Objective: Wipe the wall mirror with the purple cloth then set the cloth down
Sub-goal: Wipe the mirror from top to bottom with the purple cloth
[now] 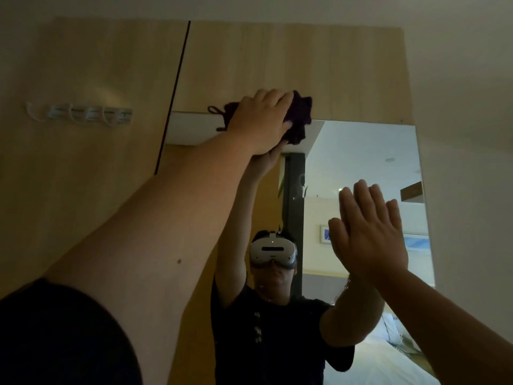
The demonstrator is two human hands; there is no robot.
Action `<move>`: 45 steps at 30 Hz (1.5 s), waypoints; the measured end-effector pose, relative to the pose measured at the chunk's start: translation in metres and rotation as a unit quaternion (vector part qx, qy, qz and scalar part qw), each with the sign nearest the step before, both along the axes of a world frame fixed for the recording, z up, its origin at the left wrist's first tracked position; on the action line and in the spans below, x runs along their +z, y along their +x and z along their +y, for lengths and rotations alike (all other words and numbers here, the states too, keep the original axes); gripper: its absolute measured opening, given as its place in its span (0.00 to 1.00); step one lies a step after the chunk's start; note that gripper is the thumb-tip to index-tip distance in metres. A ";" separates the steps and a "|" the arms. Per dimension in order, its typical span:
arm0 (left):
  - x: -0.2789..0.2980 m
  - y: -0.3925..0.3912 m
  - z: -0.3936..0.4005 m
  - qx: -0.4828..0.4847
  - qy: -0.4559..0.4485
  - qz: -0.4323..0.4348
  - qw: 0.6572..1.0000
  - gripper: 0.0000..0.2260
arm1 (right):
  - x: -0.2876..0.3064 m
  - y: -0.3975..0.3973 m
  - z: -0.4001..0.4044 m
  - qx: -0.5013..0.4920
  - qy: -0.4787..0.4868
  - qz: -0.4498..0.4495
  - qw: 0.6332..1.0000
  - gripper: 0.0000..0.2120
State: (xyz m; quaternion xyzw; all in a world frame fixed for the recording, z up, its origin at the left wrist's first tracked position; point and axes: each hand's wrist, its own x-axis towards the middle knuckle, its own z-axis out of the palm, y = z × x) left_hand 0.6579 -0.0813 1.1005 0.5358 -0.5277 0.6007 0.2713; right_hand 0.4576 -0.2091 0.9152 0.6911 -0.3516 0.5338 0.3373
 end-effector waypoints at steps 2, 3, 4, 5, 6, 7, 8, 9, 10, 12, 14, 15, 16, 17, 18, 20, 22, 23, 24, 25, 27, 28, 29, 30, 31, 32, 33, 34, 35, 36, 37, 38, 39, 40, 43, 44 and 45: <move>-0.010 0.007 -0.015 0.003 0.044 0.012 0.999 0.28 | -0.001 0.001 -0.001 0.003 -0.008 -0.002 1.000 0.35; -0.017 0.009 -0.020 0.003 0.041 0.011 0.999 0.29 | -0.001 0.001 0.000 0.006 -0.010 -0.003 1.000 0.35; -0.024 0.010 -0.022 0.001 0.038 0.004 0.999 0.29 | -0.001 0.000 0.000 0.007 -0.011 -0.004 1.000 0.34; -0.032 0.010 -0.023 -0.001 0.043 -0.007 0.999 0.29 | -0.002 0.001 0.000 0.006 -0.012 -0.005 1.000 0.33; -0.040 0.010 -0.021 -0.004 0.049 -0.016 0.999 0.29 | -0.002 0.001 0.000 0.006 -0.015 -0.004 1.000 0.33; -0.051 0.010 -0.019 -0.007 0.056 -0.023 0.998 0.28 | -0.002 0.001 0.000 0.007 -0.017 -0.004 1.000 0.32; -0.064 0.009 -0.016 -0.011 0.062 -0.027 0.998 0.28 | -0.002 0.000 0.000 0.011 -0.016 -0.005 1.000 0.31; -0.080 0.009 -0.015 -0.014 0.071 -0.030 0.997 0.28 | -0.002 0.000 0.000 0.014 -0.014 -0.007 1.000 0.31; -0.099 0.009 -0.014 -0.014 0.081 -0.035 0.996 0.28 | -0.002 0.000 0.001 0.017 -0.014 -0.010 1.000 0.31; -0.143 0.012 -0.016 -0.004 0.088 -0.064 0.994 0.29 | -0.003 0.000 0.002 0.020 -0.015 -0.011 1.000 0.30; -0.182 0.019 -0.015 -0.001 0.083 -0.092 0.992 0.29 | -0.003 -0.001 0.004 0.022 -0.017 -0.011 1.000 0.30; -0.198 0.022 -0.015 -0.007 0.078 -0.094 0.992 0.29 | -0.003 -0.001 0.004 0.022 -0.018 -0.012 1.000 0.30; -0.212 0.024 -0.015 -0.018 0.071 -0.094 0.993 0.29 | -0.002 -0.002 0.004 0.021 -0.017 -0.012 1.000 0.30; -0.224 0.025 -0.014 -0.027 0.063 -0.095 0.993 0.28 | -0.002 -0.001 0.004 0.022 -0.016 -0.012 1.000 0.30; -0.234 0.025 -0.013 -0.032 0.057 -0.096 0.993 0.28 | -0.002 -0.001 0.004 0.022 -0.014 -0.011 1.000 0.31; -0.250 0.024 -0.012 -0.032 0.064 -0.092 0.993 0.28 | -0.002 0.000 0.004 0.024 -0.010 -0.012 1.000 0.31; -0.264 0.021 -0.011 -0.026 0.080 -0.080 0.993 0.28 | -0.001 -0.001 0.005 0.027 -0.009 -0.014 1.000 0.31; -0.273 0.021 -0.011 -0.022 0.088 -0.077 0.993 0.28 | -0.002 -0.001 0.005 0.028 -0.010 -0.015 0.999 0.31; -0.283 0.020 -0.011 -0.018 0.095 -0.078 0.992 0.28 | -0.001 -0.002 0.005 0.029 -0.011 -0.015 0.999 0.31; -0.295 0.020 -0.010 -0.016 0.102 -0.084 0.991 0.28 | -0.001 -0.002 0.005 0.030 -0.010 -0.014 0.999 0.31; -0.321 0.018 -0.008 -0.013 0.118 -0.100 0.988 0.29 | 0.000 -0.003 0.006 0.038 -0.005 -0.009 0.999 0.31; -0.333 0.018 -0.008 -0.013 0.121 -0.111 0.986 0.29 | 0.000 -0.005 0.006 0.045 -0.001 -0.005 0.999 0.30; -0.342 0.018 -0.008 -0.017 0.120 -0.122 0.985 0.29 | 0.001 -0.008 0.006 0.052 0.001 0.001 0.999 0.30; -0.349 0.019 -0.007 -0.025 0.115 -0.131 0.984 0.28 | 0.000 -0.012 0.005 0.054 -0.003 0.004 0.999 0.30; -0.351 0.019 -0.008 -0.037 0.103 -0.138 0.984 0.26 | -0.001 -0.018 0.004 0.047 -0.011 0.002 0.999 0.30; -0.350 0.020 -0.008 -0.051 0.087 -0.148 0.984 0.24 | -0.002 -0.027 0.001 0.031 -0.019 -0.003 0.999 0.30; -0.344 0.020 -0.009 -0.062 0.071 -0.157 0.983 0.22 | -0.004 -0.036 -0.002 0.012 -0.020 -0.009 1.000 0.30; -0.335 0.019 -0.011 -0.069 0.058 -0.162 0.983 0.21 | -0.005 -0.045 -0.006 -0.002 -0.011 -0.013 1.000 0.31; -0.321 0.016 -0.013 -0.077 0.047 -0.157 0.983 0.21 | -0.005 -0.053 -0.010 -0.007 0.004 -0.018 1.000 0.32; -0.303 0.012 -0.016 -0.089 0.032 -0.141 0.986 0.20 | -0.006 -0.059 -0.013 -0.004 0.020 -0.021 1.000 0.32; -0.279 0.006 -0.019 -0.100 0.011 -0.116 0.988 0.21 | -0.007 -0.061 -0.016 -0.001 0.028 -0.021 0.999 0.32; -0.251 -0.002 -0.023 -0.108 -0.015 -0.093 0.990 0.21 | -0.008 -0.062 -0.018 -0.002 0.028 -0.021 0.999 0.32; -0.219 -0.013 -0.026 -0.113 -0.044 -0.074 0.990 0.21 | -0.008 -0.062 -0.020 -0.005 0.024 -0.019 1.000 0.32; -0.186 -0.025 -0.029 -0.118 -0.071 -0.060 0.989 0.21 | -0.008 -0.061 -0.021 -0.008 0.020 -0.017 1.000 0.32; -0.094 -0.060 -0.036 -0.108 -0.128 -0.032 0.985 0.21 | -0.008 -0.062 -0.025 -0.008 0.012 -0.011 1.000 0.32; -0.068 -0.071 -0.037 -0.092 -0.134 -0.027 0.986 0.21 | -0.009 -0.062 -0.026 -0.008 0.011 -0.011 1.000 0.32; -0.047 -0.079 -0.039 -0.068 -0.125 -0.021 0.990 0.21 | -0.009 -0.062 -0.027 -0.007 0.009 -0.011 1.000 0.31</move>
